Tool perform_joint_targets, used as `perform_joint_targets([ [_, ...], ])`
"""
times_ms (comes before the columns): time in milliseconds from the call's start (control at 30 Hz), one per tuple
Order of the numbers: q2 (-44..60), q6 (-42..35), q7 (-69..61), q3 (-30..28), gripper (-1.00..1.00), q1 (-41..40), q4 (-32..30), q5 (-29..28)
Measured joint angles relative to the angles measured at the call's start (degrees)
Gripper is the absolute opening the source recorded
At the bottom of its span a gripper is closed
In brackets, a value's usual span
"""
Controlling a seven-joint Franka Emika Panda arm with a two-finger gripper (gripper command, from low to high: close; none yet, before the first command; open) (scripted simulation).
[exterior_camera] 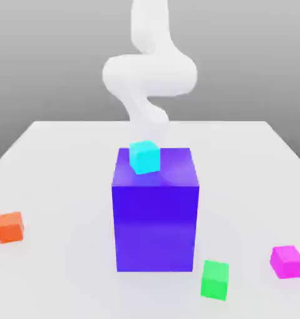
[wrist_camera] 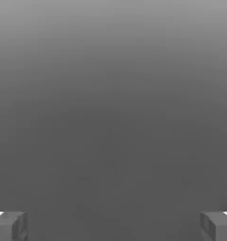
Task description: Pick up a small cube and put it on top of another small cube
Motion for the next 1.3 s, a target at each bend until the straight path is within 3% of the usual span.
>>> perform_joint_targets([
  [300,19.2,7.5,-22.0,-0.8,0.00,13.1,-3.1,4.8],
  [567,35.7,14.2,-39.3,2.6,0.00,21.3,-5.9,6.5],
  [833,51.9,21.2,-50.1,5.1,0.00,28.1,-8.8,-1.1],
  [1033,64.3,29.9,-50.0,3.8,0.00,30.5,-7.4,-5.5],
  [1067,65.5,30.8,-49.9,3.6,-1.00,30.6,-7.2,-5.6],
  [1300,65.3,30.6,-49.8,3.7,-1.00,30.6,-7.3,-5.7],
])
